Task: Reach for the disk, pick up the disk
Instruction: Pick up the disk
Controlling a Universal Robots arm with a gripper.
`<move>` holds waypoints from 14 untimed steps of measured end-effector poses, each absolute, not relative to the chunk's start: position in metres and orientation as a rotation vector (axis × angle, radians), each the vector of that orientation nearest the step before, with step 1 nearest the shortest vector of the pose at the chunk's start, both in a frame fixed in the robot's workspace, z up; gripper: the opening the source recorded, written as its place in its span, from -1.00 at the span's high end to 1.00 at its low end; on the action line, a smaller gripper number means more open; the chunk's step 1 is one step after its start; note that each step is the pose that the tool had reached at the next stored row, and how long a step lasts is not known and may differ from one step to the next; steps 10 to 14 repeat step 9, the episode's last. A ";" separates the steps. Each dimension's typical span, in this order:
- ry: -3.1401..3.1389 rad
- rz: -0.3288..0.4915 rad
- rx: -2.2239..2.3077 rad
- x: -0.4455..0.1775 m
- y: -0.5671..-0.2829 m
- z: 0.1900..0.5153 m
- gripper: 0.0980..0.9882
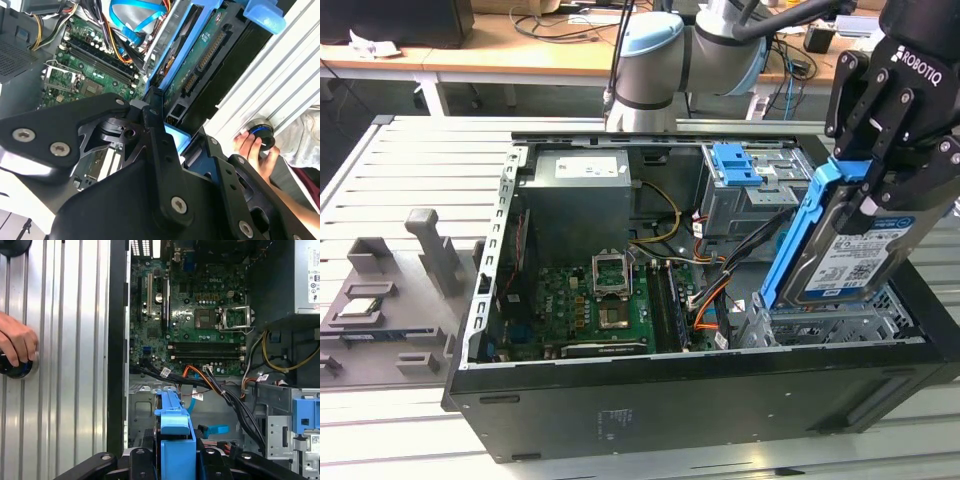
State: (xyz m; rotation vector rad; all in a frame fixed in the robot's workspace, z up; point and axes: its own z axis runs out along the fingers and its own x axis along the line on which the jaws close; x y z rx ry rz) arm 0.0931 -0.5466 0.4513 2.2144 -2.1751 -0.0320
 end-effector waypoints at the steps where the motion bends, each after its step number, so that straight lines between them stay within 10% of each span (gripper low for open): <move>1: -2.175 -0.032 2.214 0.093 -0.547 0.451 0.39; 14: -2.175 -0.032 2.214 0.094 -0.547 0.451 0.39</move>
